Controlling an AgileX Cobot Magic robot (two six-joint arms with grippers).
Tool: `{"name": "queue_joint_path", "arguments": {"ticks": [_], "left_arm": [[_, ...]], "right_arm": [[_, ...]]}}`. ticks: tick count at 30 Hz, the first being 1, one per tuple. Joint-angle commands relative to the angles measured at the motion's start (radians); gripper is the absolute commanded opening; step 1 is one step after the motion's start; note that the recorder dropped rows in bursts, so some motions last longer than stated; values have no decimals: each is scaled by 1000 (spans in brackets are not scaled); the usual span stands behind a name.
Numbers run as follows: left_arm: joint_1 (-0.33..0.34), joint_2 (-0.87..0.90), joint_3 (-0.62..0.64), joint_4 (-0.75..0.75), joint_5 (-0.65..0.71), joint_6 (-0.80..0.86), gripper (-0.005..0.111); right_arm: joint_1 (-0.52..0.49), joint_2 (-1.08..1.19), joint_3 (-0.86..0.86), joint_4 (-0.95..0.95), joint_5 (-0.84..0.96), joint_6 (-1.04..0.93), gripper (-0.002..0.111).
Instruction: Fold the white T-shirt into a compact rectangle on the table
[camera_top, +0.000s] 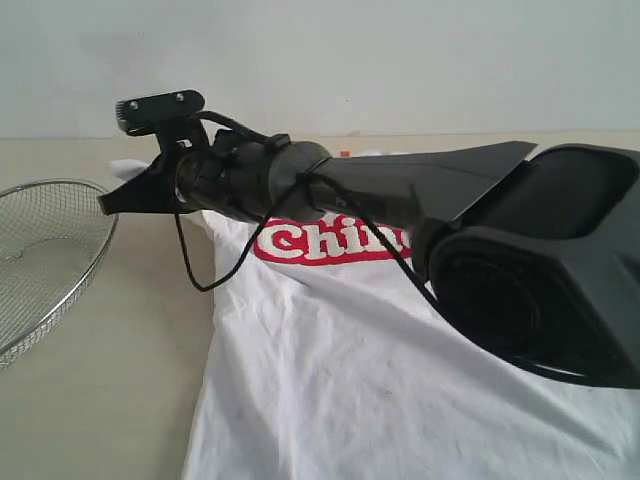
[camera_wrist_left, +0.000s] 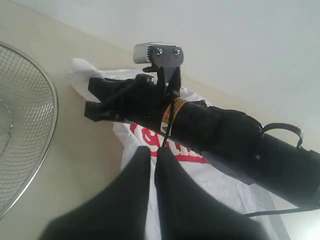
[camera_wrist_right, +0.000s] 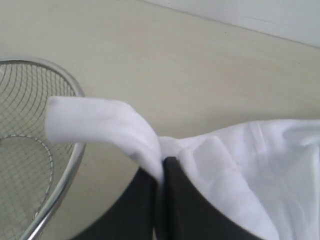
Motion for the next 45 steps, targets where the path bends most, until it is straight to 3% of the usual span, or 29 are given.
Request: {"name": "queue_joint_path", "arguments": {"ticks": [1,32,39,45], "left_arm": [[0,-3,5,-4,-6,7,5],[0,-3,5,-2,-8,13,5],[0,-3,5,-2,-6,13,5],[0,-3,5,-2,-6,13,5]], "right_arm": [[-12,-31,-5,-2,40,108,0],[-15,-70,-5,-17,569,678,0],[-15,-70,-5,-22,670,748,0],[-15,-70,-5,62,670,696,0]]}}
